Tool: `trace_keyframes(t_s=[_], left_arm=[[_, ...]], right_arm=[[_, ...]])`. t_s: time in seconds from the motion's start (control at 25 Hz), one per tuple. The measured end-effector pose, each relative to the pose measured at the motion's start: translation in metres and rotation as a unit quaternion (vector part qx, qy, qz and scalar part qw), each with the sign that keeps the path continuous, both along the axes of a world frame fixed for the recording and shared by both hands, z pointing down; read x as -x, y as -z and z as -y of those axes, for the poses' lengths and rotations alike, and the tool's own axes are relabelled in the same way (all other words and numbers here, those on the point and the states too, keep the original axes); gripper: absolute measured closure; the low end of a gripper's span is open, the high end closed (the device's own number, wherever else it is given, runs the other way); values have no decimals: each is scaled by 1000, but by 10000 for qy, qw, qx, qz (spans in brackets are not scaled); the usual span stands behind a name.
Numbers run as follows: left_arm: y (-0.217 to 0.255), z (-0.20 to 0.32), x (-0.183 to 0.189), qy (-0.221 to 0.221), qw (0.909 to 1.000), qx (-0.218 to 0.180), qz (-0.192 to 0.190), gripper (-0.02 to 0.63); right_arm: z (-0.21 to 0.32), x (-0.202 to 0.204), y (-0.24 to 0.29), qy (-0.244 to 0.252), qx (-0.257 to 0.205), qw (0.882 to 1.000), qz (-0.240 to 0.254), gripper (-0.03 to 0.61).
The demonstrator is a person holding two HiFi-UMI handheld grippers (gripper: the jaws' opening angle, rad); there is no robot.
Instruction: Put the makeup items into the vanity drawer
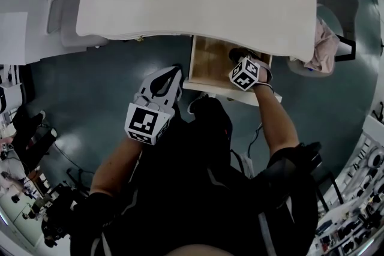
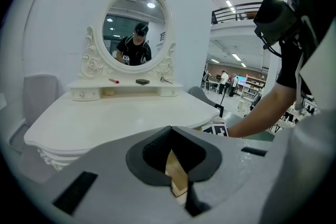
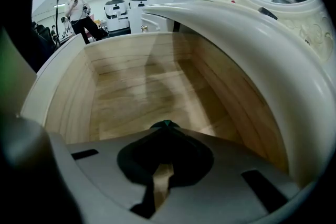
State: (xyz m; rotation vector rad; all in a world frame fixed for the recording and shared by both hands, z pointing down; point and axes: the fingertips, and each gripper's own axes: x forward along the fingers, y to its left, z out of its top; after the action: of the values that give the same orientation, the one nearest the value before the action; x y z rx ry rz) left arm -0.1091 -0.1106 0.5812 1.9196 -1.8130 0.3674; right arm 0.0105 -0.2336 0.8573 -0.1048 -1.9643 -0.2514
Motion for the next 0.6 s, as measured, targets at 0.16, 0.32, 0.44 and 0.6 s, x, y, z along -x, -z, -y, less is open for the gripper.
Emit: trace_keyframes(t_s=[0.16, 0.32, 0.44, 0.6], left_arm=[[7, 5, -6, -61, 10000, -45, 0, 611], [14, 6, -8, -129, 9999, -100, 30, 611], [21, 8, -8, -146, 9998, -135, 71, 611], [38, 10, -14, -434, 9987, -246, 111, 611]], right_arm=[[0, -1, 1, 13, 5, 10000, -53, 572], [1, -2, 3, -208, 85, 9997, -57, 566], [0, -4, 6, -328, 157, 9993, -74, 491], [-3, -10, 18, -405, 114, 9991, -62, 477]])
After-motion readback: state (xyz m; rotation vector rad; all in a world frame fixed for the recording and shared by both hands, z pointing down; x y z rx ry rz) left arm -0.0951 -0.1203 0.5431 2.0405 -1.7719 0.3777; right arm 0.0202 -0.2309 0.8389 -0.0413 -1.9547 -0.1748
